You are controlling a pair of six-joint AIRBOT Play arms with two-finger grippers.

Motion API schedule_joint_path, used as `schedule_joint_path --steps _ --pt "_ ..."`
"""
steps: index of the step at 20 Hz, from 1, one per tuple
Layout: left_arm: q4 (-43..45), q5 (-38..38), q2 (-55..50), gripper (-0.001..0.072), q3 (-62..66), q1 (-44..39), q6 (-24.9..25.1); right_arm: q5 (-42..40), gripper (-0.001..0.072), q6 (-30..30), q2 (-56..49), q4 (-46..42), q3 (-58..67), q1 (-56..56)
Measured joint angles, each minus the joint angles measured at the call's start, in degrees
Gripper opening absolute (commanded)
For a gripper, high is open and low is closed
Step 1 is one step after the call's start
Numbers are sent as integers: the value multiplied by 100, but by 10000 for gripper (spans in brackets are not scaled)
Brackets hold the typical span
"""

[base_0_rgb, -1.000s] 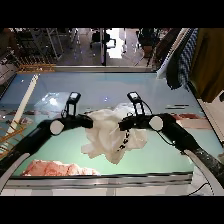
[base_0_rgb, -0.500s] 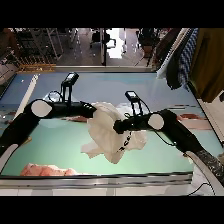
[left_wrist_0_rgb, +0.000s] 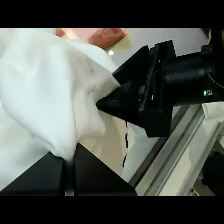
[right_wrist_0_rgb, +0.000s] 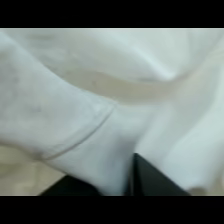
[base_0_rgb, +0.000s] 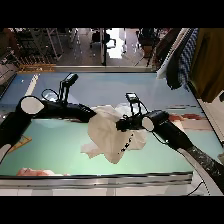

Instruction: Fold the clothes and pants, and hang the long-sleeved shirts on hangers.

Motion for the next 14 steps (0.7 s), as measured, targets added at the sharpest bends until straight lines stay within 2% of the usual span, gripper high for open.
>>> schedule_joint_path --steps 4,10,14 --pt "-37 -79 28 17 4 120 31 125 16 -50 -48 -166 87 -9" --pt "-546 -291 39 16 490 278 33 2061 15 -761 457 -114 1801 -11" --pt "-977 -374 15 15 835 275 -81 2511 17 -896 481 -44 2551 -11"
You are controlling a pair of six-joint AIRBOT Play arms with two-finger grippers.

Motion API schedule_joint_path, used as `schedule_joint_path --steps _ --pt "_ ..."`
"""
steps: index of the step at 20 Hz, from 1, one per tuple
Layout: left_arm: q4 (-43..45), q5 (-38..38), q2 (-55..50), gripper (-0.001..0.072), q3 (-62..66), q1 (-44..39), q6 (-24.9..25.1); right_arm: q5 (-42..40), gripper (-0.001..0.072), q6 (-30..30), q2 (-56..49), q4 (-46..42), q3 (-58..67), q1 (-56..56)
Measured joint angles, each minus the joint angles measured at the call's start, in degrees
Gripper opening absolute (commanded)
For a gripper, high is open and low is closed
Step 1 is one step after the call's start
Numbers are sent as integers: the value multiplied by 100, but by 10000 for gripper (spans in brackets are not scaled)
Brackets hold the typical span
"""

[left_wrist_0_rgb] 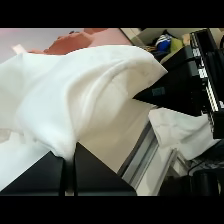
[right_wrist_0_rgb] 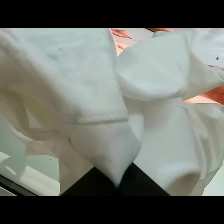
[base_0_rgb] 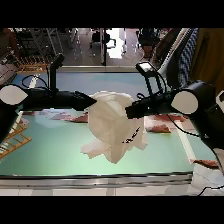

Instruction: Fold the clothes and pants, and hang the long-sleeved shirts on hangers.

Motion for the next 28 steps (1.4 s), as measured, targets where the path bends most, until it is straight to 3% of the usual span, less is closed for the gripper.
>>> schedule_joint_path --steps 2,4,5,9,12,13,15,17,18,21,28 --pt "-31 -13 -83 16 59 0 -164 -2 31 -20 -94 33 131 0" --pt "-72 -22 -173 16 92 -13 -260 -59 231 -24 -164 55 203 0" --pt "-94 -26 -219 15 101 -26 -302 -70 286 -35 -188 52 225 0" --pt "-179 -28 -330 16 118 -72 -365 74 308 -44 -249 11 186 0" --pt "-205 -28 -358 16 120 -83 -382 162 421 0 -192 -9 -127 0" --pt "-205 -28 -363 16 120 -85 -382 173 427 2 -155 13 -278 0" --pt "-203 -28 -374 16 122 -85 -382 85 390 -79 -74 188 -640 0" --pt "-192 -28 -385 16 122 -85 -382 -280 109 -208 -55 199 -968 2" --pt "-186 -28 -389 16 122 -85 -382 -503 17 -262 -72 96 -1106 0" --pt "-151 -28 -393 16 122 -85 -382 -708 17 -334 -92 -127 -1246 -17" --pt "-79 -28 -433 16 122 -190 -382 85 15 -208 245 -702 -153 -33"
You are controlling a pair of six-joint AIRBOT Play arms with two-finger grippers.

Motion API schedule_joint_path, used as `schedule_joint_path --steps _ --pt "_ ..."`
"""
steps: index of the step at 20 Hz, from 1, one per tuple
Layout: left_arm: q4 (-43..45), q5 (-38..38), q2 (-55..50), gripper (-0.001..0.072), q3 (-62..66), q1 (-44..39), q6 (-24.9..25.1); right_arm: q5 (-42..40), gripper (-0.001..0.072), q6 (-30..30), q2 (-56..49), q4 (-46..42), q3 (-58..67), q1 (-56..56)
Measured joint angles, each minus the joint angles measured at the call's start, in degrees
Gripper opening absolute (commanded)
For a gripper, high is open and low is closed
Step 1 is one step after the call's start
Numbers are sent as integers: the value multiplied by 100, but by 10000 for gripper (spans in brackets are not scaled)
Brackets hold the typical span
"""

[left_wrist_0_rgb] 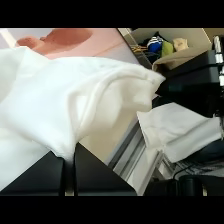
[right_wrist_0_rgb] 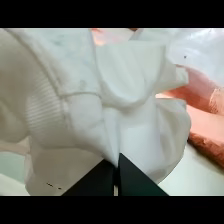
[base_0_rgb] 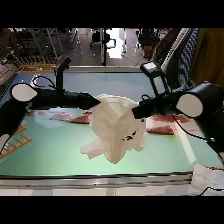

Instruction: Fold the clothes and pants, and hang the long-sleeved shirts on hangers.

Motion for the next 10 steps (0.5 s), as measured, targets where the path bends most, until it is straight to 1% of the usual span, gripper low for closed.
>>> schedule_joint_path --steps 4,7,8,9,10 --pt "-2 0 -7 16 2 -98 -22 299 16 208 -57 -131 251 0" --pt "-11 0 -7 19 2 -120 -31 376 16 267 -94 -164 310 0" --pt "-13 0 -7 104 2 -120 -39 396 16 278 -103 -166 321 0" --pt "-13 0 -7 322 2 -107 -37 413 16 278 -109 -168 330 0" --pt "-13 -2 -2 476 2 -72 -28 424 16 280 -109 -168 334 0"
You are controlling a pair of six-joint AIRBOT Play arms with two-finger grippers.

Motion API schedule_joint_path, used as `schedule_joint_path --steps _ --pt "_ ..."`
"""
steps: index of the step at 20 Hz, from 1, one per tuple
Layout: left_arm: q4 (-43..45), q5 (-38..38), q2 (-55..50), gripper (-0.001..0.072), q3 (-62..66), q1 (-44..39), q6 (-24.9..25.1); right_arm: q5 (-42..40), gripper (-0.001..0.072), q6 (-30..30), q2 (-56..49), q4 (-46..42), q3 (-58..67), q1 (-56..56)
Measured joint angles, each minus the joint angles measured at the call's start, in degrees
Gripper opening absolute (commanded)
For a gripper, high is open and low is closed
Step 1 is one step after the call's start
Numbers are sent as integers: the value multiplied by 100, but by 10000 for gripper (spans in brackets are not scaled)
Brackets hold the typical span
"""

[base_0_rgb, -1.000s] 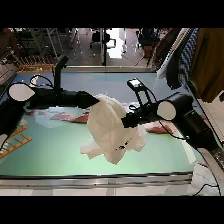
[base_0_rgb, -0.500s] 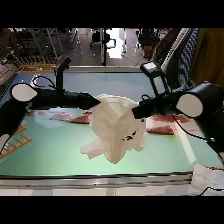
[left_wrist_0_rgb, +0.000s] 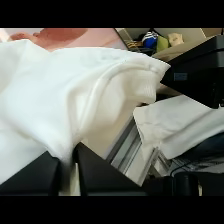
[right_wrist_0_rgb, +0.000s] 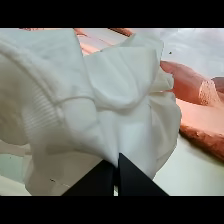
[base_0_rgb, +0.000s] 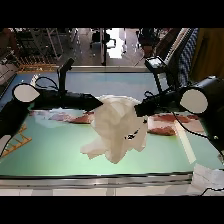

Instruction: Fold the clothes and pants, and hang the long-sleeved shirts on hangers.

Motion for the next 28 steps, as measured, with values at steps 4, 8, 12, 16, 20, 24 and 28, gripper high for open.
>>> schedule_joint_path --steps 4,8,12,16,20,24,28 --pt "199 -433 195 455 0 540 4 -33 16 24 -48 114 9 0" --pt "2201 -1554 791 472 -42 1838 -577 -251 16 22 -275 415 9 0" --pt "4972 -1626 1624 510 -667 4046 -1429 -452 16 0 -643 675 9 0" --pt "5681 -756 1556 501 -1276 6328 -2234 -522 16 -227 -874 780 9 0" --pt "5654 -39 645 497 -1327 7368 -2559 -560 17 -437 -940 809 9 0" --pt "5709 424 -302 452 -1150 7622 -2664 -577 18 -520 -960 826 9 0" --pt "5724 811 -1021 277 -1005 7670 -2702 -577 18 -522 -960 844 9 0"
